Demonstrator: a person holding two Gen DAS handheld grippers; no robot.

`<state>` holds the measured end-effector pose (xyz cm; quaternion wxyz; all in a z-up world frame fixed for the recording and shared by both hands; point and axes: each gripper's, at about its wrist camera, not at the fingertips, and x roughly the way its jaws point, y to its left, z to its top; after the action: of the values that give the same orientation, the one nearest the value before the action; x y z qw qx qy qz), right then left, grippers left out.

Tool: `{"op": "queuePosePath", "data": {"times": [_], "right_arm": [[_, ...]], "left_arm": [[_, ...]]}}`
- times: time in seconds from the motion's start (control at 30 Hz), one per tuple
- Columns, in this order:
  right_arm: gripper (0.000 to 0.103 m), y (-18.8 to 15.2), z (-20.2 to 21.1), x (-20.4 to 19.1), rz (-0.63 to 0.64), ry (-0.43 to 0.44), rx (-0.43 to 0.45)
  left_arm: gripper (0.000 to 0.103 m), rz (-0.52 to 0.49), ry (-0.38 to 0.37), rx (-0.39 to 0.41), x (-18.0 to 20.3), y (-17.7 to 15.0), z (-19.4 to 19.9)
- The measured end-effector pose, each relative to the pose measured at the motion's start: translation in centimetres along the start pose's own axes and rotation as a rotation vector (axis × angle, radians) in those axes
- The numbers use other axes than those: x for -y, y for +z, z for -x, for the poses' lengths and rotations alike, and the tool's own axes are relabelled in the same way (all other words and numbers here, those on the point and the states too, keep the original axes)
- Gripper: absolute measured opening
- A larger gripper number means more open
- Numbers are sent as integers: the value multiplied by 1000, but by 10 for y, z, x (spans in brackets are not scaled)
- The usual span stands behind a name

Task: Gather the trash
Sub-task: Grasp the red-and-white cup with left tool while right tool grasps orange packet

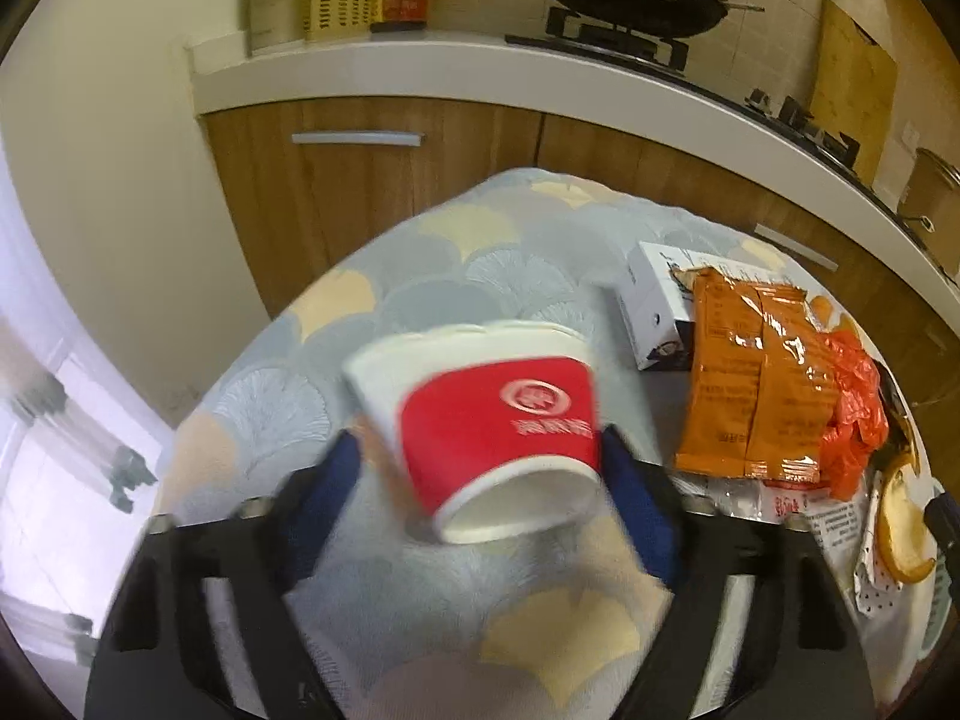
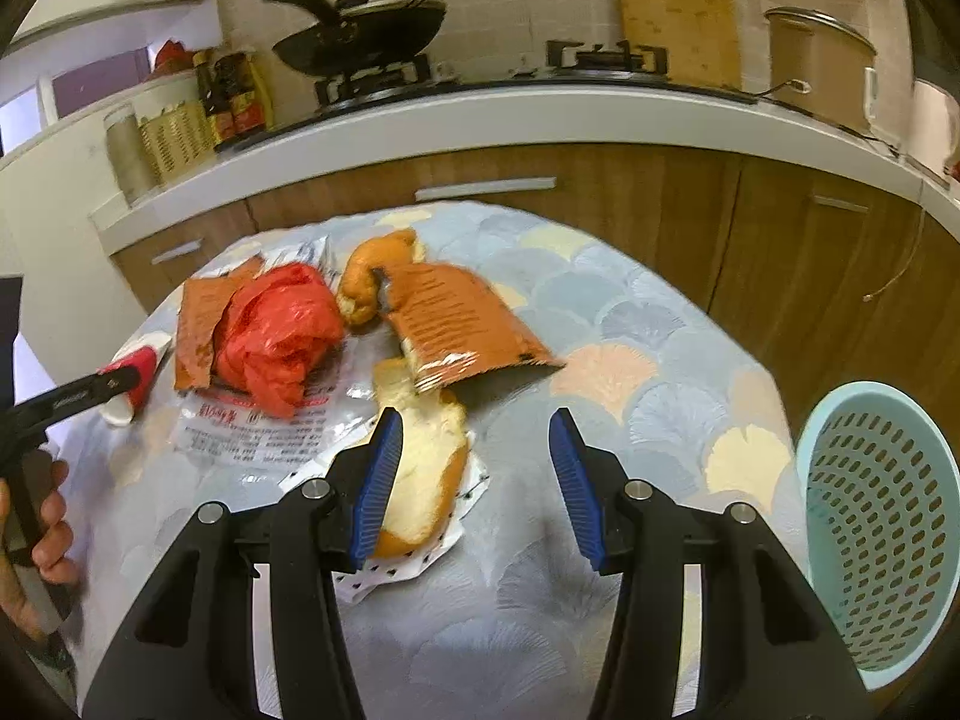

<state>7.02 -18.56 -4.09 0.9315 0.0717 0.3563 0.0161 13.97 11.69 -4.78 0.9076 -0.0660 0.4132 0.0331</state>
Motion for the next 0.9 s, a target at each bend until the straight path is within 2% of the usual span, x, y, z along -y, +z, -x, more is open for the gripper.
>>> {"op": "queuePosePath", "data": {"times": [0.1, 0.2, 0.23, 0.43, 0.5, 0.63, 0.77, 0.9], "right_arm": [[49, -3, 2, -9, 20, 21, -11], [61, -6, 7, -17, 35, 34, -4], [61, -5, 9, -20, 43, 30, 2], [61, 34, 1, -9, 32, 2, 22], [61, 50, -16, -7, 53, -16, -4], [61, 64, -44, -13, 100, -1, -79], [61, 68, -62, -27, 151, 0, -113], [61, 68, -80, -28, 158, -54, -149]], "left_arm": [[68, 1, -4, 16, -2, -1, 2], [68, 11, -11, 42, -4, -3, 8], [67, 15, -16, 51, -4, -4, 12], [67, 3, -54, 99, 5, -2, 34], [67, -9, -70, 107, 11, 1, 39], [67, -28, -102, 114, 27, 3, 42], [68, -41, -127, 108, 38, 3, 40], [68, -52, -138, 107, 44, 4, 38]]}}
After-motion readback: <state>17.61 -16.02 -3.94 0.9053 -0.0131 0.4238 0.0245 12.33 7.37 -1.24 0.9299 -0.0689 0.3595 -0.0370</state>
